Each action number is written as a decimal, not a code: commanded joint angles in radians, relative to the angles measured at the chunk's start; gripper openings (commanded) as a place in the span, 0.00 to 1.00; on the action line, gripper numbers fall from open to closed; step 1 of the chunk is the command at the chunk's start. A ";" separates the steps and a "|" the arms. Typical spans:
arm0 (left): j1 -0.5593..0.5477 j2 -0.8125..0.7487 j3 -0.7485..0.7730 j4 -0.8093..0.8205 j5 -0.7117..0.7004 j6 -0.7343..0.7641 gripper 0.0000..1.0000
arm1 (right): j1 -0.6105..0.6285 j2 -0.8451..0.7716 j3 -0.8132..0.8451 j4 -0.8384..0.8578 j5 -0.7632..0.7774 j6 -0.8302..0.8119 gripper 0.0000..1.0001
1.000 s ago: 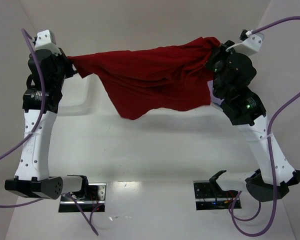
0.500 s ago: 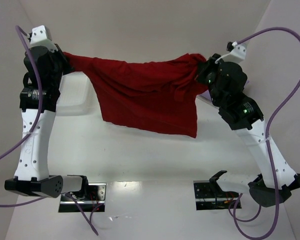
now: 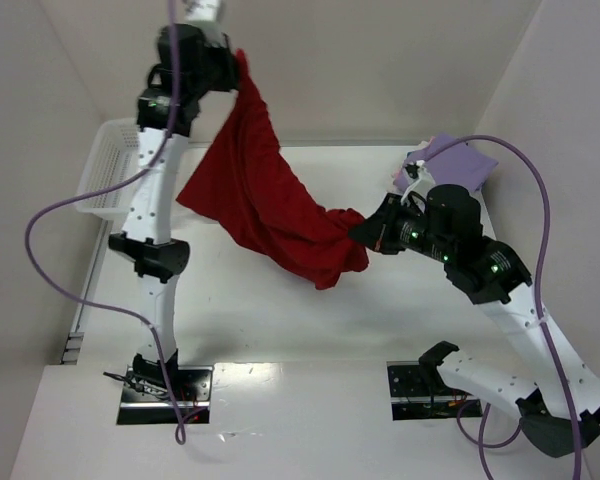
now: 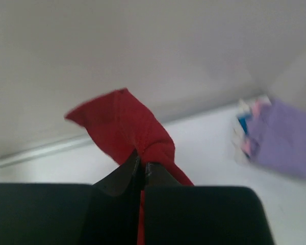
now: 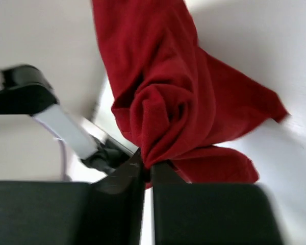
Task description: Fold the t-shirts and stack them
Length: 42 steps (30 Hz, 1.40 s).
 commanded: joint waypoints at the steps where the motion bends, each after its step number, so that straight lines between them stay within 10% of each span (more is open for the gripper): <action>1: -0.156 0.068 0.055 -0.153 0.120 0.126 0.06 | 0.004 0.066 0.065 -0.199 0.031 -0.127 0.26; 2: -0.176 0.081 0.069 -0.167 0.089 0.126 0.11 | 0.004 0.066 0.065 -0.199 0.067 -0.127 0.38; 3: -0.190 0.091 0.083 -0.181 0.063 0.135 0.24 | 0.004 0.066 0.065 -0.199 0.120 -0.127 0.72; 5: -0.201 0.101 0.092 -0.205 0.063 0.145 0.82 | 0.004 0.066 0.094 -0.187 0.192 -0.141 1.00; 8: -0.201 0.064 0.062 -0.218 0.042 0.145 0.99 | 0.004 0.098 0.138 -0.178 0.267 -0.169 1.00; 16: -0.169 -0.099 -0.151 -0.238 -0.116 0.123 0.99 | -0.005 0.184 0.137 0.032 0.435 -0.195 1.00; 21: -0.138 -0.268 -0.719 -0.064 -0.331 0.082 0.99 | -0.066 0.313 0.083 0.156 0.466 -0.213 1.00; 28: 0.086 -0.482 -1.304 0.351 -0.048 -0.078 0.99 | -0.201 0.404 0.098 0.238 0.366 -0.244 1.00; 42: 0.157 -0.177 -1.259 0.493 0.117 -0.187 0.91 | -0.246 0.536 0.117 0.279 0.335 -0.264 1.00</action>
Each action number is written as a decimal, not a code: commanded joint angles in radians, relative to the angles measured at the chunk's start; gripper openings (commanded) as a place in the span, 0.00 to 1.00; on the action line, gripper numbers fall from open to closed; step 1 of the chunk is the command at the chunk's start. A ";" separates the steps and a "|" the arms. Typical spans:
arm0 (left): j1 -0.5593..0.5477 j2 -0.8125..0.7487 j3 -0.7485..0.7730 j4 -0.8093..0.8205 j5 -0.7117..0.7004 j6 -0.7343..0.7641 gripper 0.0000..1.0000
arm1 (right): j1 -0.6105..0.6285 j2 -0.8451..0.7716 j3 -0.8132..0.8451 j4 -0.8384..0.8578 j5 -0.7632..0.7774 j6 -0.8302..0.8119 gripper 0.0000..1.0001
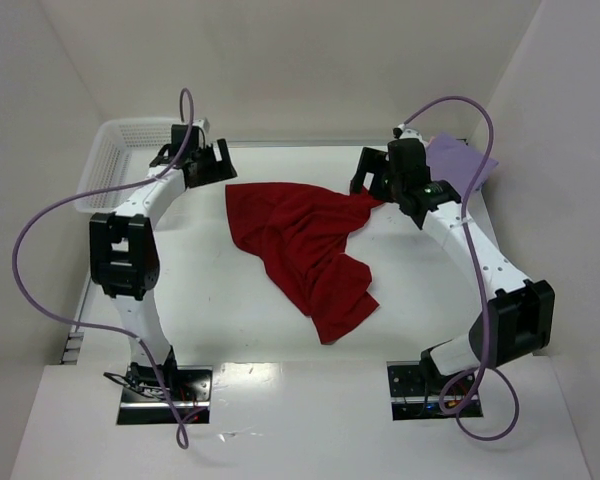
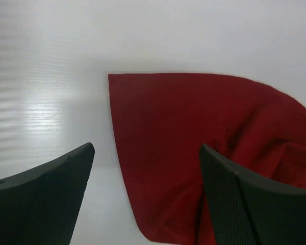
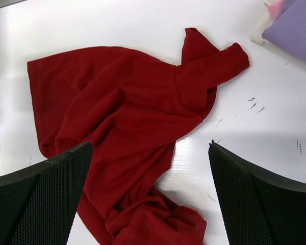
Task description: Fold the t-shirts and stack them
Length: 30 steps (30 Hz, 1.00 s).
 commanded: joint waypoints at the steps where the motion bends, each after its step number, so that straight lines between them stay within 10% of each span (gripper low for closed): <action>1: 0.009 0.097 0.044 0.069 0.075 -0.046 0.91 | -0.023 0.023 0.042 0.067 -0.006 -0.021 1.00; 18: -0.001 0.306 0.158 0.060 0.020 -0.064 0.85 | -0.041 0.144 0.093 0.076 -0.015 -0.049 1.00; 30: -0.001 0.371 0.198 0.038 0.029 -0.044 0.61 | -0.069 0.173 0.113 0.076 -0.015 -0.058 1.00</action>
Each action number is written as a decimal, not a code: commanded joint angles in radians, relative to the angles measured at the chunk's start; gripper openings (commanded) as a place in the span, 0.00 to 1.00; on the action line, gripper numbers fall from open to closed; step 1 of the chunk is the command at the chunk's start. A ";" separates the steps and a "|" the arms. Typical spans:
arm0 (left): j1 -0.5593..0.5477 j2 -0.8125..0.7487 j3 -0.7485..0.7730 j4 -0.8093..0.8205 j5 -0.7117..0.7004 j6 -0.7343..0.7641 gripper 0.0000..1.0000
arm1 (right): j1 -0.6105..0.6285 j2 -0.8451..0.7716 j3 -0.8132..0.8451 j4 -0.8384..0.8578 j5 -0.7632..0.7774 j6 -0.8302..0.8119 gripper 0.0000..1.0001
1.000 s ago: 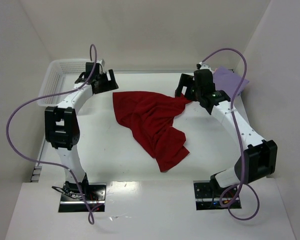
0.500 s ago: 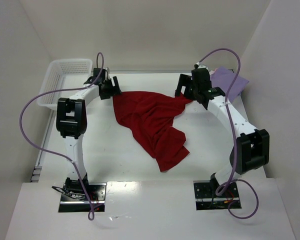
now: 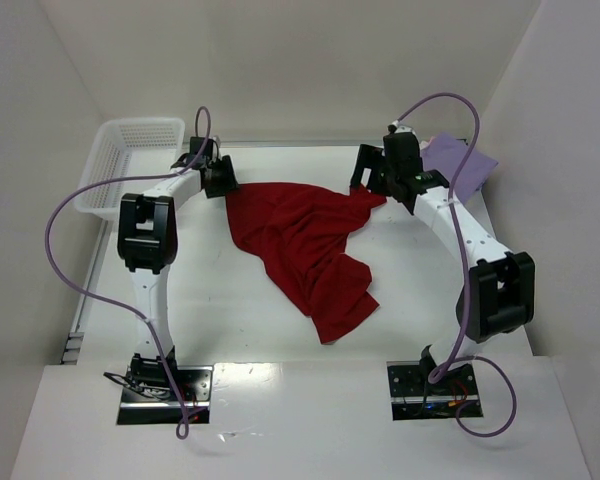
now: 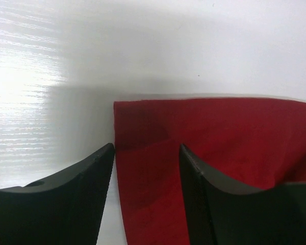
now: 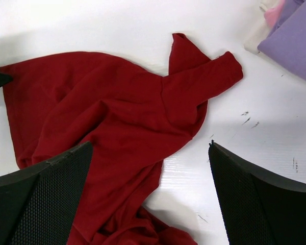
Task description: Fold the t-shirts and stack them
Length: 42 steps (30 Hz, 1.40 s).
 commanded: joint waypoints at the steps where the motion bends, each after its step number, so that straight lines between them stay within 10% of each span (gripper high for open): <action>1: -0.002 0.040 0.043 0.001 0.012 0.004 0.57 | -0.024 0.017 0.050 0.039 0.006 -0.018 1.00; 12: -0.012 0.035 0.071 -0.042 -0.039 0.004 0.00 | -0.042 0.017 0.032 0.039 0.006 -0.018 1.00; 27: -0.021 -0.489 0.022 -0.185 -0.151 0.110 0.00 | -0.061 0.165 -0.109 0.204 -0.060 0.071 1.00; 42: -0.021 -0.539 0.011 -0.225 -0.130 0.139 0.00 | -0.036 0.401 0.073 0.323 -0.264 0.112 0.97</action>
